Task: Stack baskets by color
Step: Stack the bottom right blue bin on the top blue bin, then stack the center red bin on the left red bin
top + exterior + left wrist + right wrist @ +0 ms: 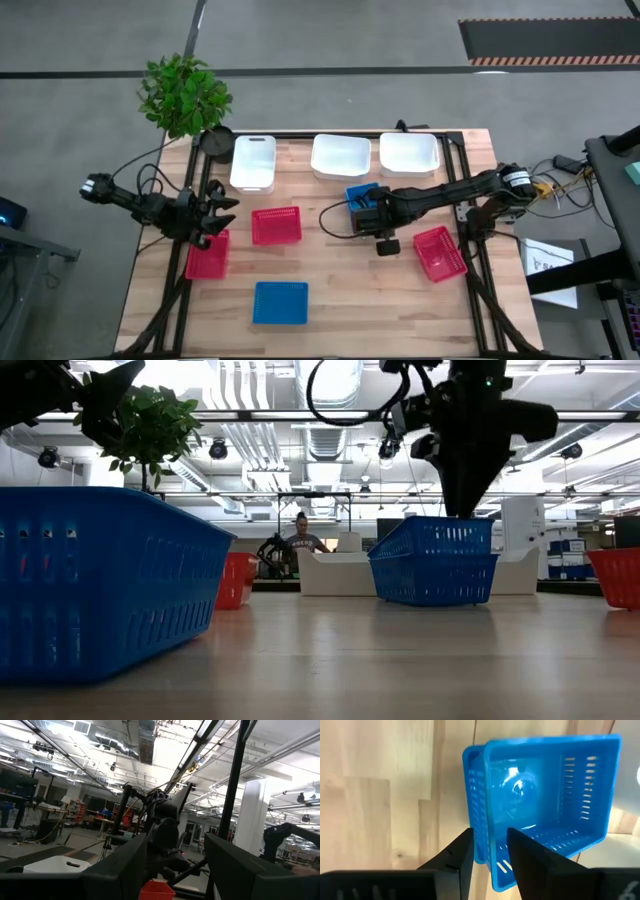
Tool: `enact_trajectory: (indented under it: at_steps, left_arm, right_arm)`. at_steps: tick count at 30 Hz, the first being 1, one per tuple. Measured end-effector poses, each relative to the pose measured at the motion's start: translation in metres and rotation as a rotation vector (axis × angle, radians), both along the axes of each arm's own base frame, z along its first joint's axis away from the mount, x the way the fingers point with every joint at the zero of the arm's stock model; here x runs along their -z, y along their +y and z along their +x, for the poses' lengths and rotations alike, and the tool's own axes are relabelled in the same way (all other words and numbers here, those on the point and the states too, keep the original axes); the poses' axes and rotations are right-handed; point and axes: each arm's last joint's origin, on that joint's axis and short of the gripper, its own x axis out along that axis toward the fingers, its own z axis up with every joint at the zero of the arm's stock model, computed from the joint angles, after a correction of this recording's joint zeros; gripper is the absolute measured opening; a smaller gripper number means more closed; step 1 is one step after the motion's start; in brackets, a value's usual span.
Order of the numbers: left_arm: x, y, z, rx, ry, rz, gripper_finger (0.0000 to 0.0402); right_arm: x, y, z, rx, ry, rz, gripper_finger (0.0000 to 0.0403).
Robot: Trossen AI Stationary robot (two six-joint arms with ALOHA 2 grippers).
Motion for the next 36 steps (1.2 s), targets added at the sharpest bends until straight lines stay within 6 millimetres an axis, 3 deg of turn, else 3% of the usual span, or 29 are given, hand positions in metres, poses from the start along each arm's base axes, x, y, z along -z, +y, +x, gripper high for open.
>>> enact_trajectory:
  at_steps: [5, 12, 18, 25, 29, 36]
  left_arm:
    - [0.000, 0.000, 0.000, 0.000, 0.000, 0.000, 0.0184]
    - [0.000, 0.000, 0.000, 0.000, 0.000, 0.000, 0.0184]
    - [0.000, 0.000, 0.000, 0.000, 0.000, 0.000, 0.0184]
    - [0.000, 0.000, 0.000, 0.000, 0.000, 0.000, 0.0184]
    - [0.000, 0.000, 0.000, 0.000, -0.001, -0.001, 0.0184]
    - [0.001, 0.000, 0.001, 0.001, 0.006, 0.000, 0.0184]
  right_arm:
    - [-0.009, 0.001, 0.002, 0.001, -0.031, 0.009, 0.0090]
    - [0.000, 0.000, 0.001, -0.005, -0.019, -0.001, 0.0015]
    - [0.011, 0.000, 0.002, 0.001, -0.040, 0.001, 0.0011]
    - [-0.008, 0.003, -0.004, 0.048, -0.111, 0.015, 0.0011]
    - [-0.014, 0.018, -0.015, 0.071, -0.195, 0.011, 0.0011]
    - [-0.002, 0.057, -0.038, -0.006, -0.603, 0.055, 0.0011]
